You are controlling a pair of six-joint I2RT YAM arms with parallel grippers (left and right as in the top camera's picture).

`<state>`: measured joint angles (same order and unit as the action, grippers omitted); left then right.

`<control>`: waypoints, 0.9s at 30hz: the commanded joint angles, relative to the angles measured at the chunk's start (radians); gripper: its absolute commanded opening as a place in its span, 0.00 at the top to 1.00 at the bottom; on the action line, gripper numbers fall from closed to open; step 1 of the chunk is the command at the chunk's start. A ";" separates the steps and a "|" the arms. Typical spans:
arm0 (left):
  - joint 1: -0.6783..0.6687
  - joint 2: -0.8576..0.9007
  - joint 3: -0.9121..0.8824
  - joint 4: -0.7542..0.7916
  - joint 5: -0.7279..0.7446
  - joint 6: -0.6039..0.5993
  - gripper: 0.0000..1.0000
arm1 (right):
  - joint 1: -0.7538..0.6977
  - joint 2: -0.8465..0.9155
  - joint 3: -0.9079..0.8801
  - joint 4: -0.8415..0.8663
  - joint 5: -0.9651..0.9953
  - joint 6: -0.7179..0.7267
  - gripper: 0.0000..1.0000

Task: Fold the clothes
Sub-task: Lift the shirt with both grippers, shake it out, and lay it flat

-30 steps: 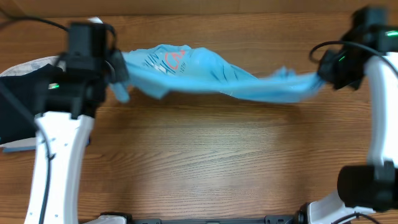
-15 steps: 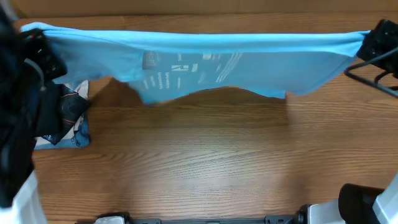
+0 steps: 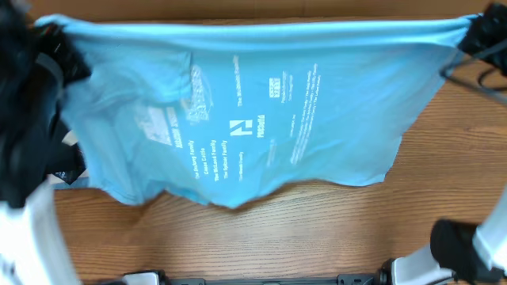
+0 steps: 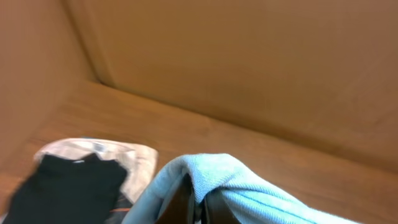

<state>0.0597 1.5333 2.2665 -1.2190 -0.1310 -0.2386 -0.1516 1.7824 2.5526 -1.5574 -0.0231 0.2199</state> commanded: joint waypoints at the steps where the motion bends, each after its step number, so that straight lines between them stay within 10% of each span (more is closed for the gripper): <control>1: 0.013 0.151 -0.007 0.065 0.060 0.031 0.96 | -0.006 0.121 0.006 0.042 0.013 -0.016 0.96; 14: 0.015 0.359 0.123 0.668 0.270 0.063 0.96 | -0.008 0.227 0.105 0.407 0.008 0.019 0.96; 27: 0.000 0.396 0.277 -0.298 0.331 0.113 0.96 | -0.008 0.251 0.072 -0.087 0.127 0.008 0.95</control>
<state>0.0666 1.8687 2.5927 -1.4227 0.1814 -0.1490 -0.1509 1.9789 2.6904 -1.6035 0.0319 0.2317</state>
